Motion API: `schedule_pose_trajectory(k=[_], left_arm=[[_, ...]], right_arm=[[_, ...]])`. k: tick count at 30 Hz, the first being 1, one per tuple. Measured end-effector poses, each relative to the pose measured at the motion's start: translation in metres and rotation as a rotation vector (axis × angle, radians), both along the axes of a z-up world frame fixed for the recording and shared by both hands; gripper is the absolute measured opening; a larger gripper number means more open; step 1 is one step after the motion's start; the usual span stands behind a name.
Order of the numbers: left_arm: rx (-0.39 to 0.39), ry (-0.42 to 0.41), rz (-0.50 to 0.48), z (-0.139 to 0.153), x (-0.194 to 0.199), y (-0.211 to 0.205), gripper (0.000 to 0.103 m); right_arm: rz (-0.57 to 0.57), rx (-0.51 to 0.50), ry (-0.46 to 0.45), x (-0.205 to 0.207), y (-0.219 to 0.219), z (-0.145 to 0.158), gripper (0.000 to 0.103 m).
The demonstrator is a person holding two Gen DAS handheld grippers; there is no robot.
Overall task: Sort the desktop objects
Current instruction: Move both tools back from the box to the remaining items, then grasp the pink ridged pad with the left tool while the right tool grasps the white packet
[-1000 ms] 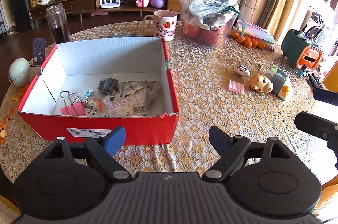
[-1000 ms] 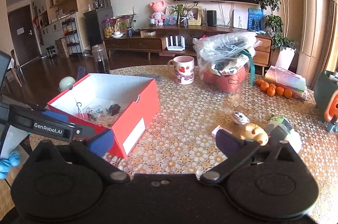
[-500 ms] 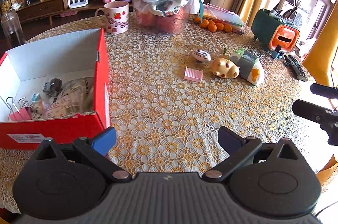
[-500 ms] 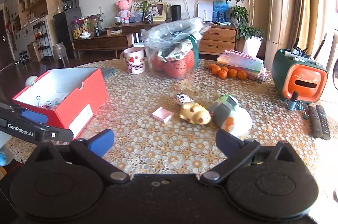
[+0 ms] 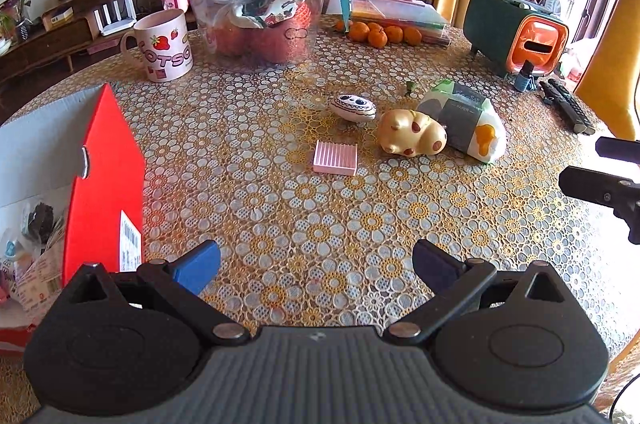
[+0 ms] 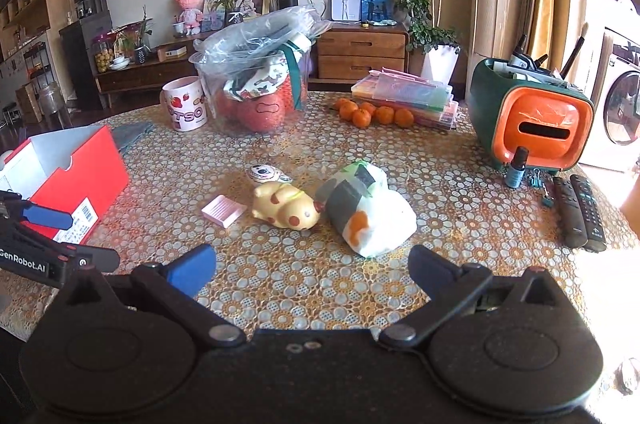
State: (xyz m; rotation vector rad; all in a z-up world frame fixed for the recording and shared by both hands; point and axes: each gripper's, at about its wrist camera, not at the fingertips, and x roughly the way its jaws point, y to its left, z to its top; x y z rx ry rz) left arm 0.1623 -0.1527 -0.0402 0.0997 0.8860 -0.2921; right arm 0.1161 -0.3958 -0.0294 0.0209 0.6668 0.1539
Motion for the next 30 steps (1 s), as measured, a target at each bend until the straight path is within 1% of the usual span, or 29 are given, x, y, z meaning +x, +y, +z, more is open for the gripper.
schedule_pose_trajectory(k=[8,12,16,21,30], left_arm=[[0.021,-0.005,-0.030,-0.024,0.038,-0.024,0.103],[0.032,0.013,-0.037,-0.036,0.057,-0.035,0.103],[0.057,0.004,-0.047,-0.046,0.072,-0.043,0.103],[0.052,0.011,-0.042,-0.057,0.091,-0.048,0.103],[0.039,0.020,-0.026,-0.071,0.113,-0.049,0.103]], right_arm=[[0.002,-0.034,0.026,0.041,-0.011,-0.021,0.102],[-0.014,-0.036,0.055,0.064,-0.022,-0.033,0.102],[-0.012,-0.049,0.075,0.085,-0.029,-0.046,0.102],[0.002,-0.066,0.100,0.104,-0.032,-0.061,0.102],[0.032,-0.106,0.115,0.129,-0.033,-0.078,0.102]])
